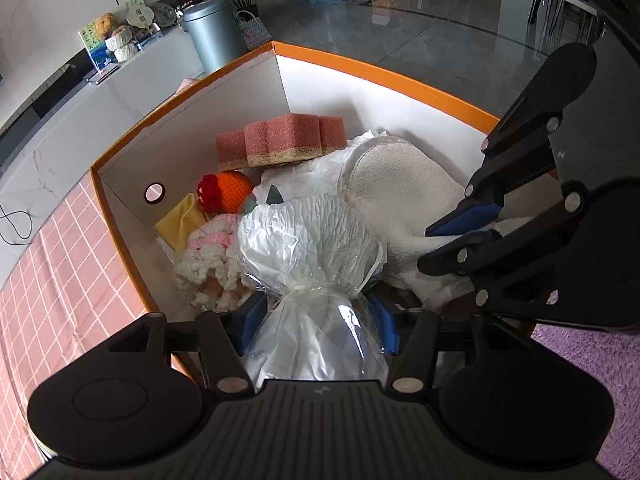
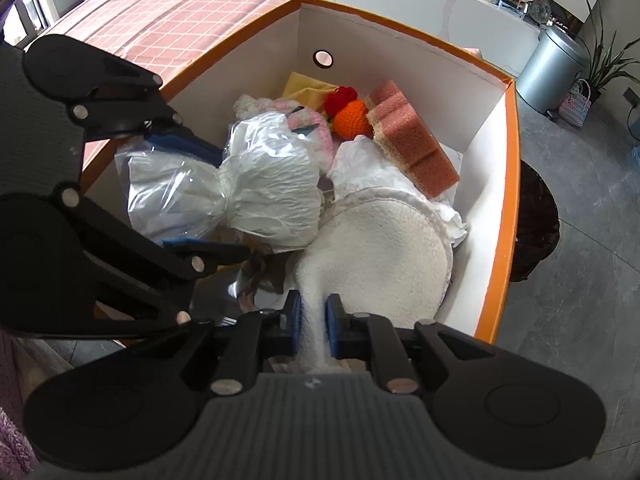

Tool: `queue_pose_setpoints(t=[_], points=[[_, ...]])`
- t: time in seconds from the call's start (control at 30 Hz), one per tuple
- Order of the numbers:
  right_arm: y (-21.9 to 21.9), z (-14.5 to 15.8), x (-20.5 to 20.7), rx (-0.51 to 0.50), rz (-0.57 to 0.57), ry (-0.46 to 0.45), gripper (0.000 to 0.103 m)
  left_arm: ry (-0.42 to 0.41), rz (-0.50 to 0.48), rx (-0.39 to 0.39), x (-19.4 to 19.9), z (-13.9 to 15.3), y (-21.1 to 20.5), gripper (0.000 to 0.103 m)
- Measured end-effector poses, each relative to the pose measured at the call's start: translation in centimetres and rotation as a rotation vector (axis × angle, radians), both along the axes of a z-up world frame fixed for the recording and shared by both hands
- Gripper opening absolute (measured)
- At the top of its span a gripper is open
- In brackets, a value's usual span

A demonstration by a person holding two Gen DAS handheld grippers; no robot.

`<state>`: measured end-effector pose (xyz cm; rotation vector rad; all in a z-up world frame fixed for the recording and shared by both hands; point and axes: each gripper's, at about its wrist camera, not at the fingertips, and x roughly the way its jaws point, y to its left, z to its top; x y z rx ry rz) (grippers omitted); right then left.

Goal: Organize soft objects
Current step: 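Open both tools to drop the bundle and terry pad into the box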

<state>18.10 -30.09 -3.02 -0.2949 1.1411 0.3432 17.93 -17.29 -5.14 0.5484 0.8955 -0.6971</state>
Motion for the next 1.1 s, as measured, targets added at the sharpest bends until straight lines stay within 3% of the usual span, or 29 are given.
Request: queue_pose_setpoints(t=[0.27,0.47,0.57,0.87,1.1], points=[[-0.9,1.0,0.6,0.016,-0.032,-0.007,0.042,-0.008,0.002,-0.012,-0.2,0.8,0.6,0.085],[-1.1,2.9,0.2,0.015,-0.024,-0.038,0.043,-0.013,-0.005,-0.060,-0.5,2.8,1.7,0.089],[-1.4,4.2,-0.1,0.026,-0.023,-0.069,0.050,-0.011,-0.002,-0.099,-0.5,3.8,2.5,0.089],[-2.0,7.8,-1.7,0.067,-0.117,-0.250,0.057,-0.078,0.076,-0.263,-0.8,6.7,5.5,0.089],[-0.8,9.7,-4.6,0.078,-0.202,-0.434,0.063,-0.238,0.136,-0.392,-2.4,8.7,7.7,0.087]])
